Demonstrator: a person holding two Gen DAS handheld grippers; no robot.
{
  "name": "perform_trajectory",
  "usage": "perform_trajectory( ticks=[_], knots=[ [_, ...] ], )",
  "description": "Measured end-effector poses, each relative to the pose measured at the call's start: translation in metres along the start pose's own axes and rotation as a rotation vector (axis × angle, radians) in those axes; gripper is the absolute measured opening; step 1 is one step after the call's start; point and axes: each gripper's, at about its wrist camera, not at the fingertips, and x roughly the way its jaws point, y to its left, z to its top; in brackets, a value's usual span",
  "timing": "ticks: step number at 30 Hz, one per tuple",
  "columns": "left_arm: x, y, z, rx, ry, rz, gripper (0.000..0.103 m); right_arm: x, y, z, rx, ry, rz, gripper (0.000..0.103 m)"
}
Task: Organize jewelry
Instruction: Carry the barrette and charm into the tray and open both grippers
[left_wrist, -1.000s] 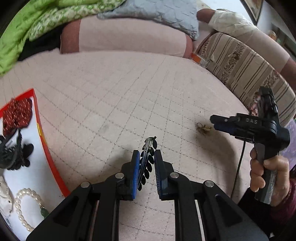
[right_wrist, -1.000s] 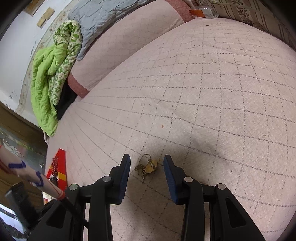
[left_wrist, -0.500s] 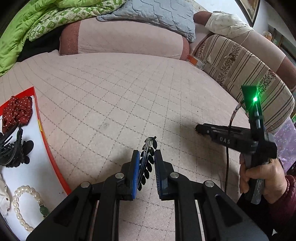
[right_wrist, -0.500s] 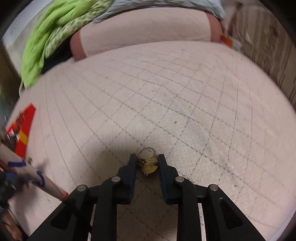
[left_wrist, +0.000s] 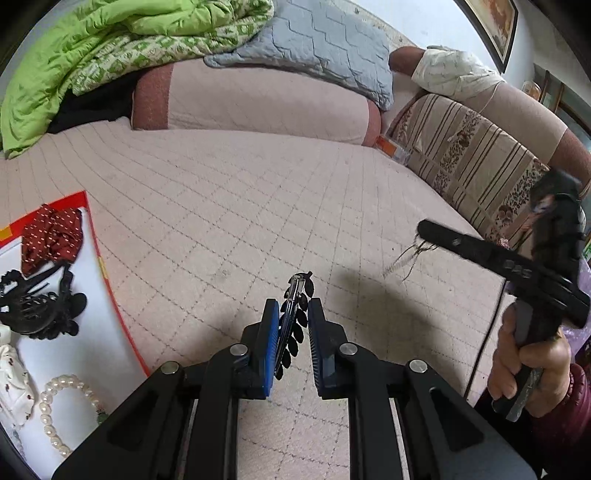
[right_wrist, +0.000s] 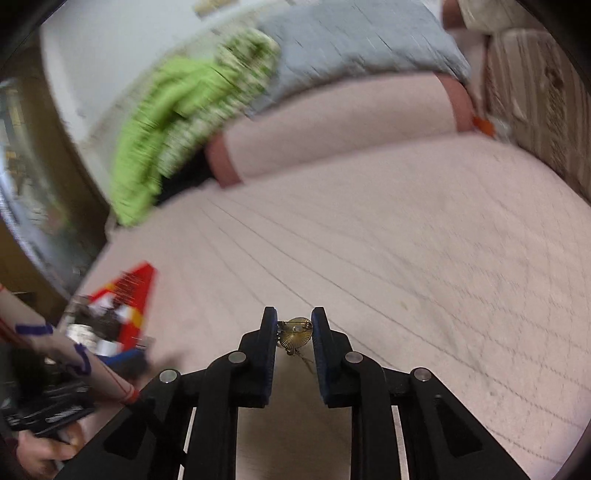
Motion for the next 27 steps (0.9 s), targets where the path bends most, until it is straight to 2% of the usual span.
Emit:
perform_trajectory(
  ticks=[3, 11, 19, 22, 27],
  knots=[
    [-0.010, 0.003, -0.002, -0.007, -0.016, 0.016, 0.015, -0.015, 0.019, -0.001, -0.052, -0.066, 0.052, 0.020],
    [-0.055, 0.021, -0.014, -0.046, -0.073, 0.062, 0.015, -0.017, 0.068, -0.012, -0.091, -0.067, 0.170, 0.020],
    [-0.116, 0.063, -0.040, -0.123, -0.138, 0.145, 0.016, -0.008, 0.117, -0.023, -0.092, -0.018, 0.280, 0.020],
    [-0.143, 0.090, -0.054, -0.180, -0.165, 0.187, 0.016, -0.003, 0.138, -0.029, -0.084, 0.009, 0.324, 0.020],
    [-0.166, 0.125, -0.075, -0.267, -0.176, 0.226, 0.016, 0.009, 0.175, -0.039, -0.101, 0.061, 0.389, 0.020]
  ],
)
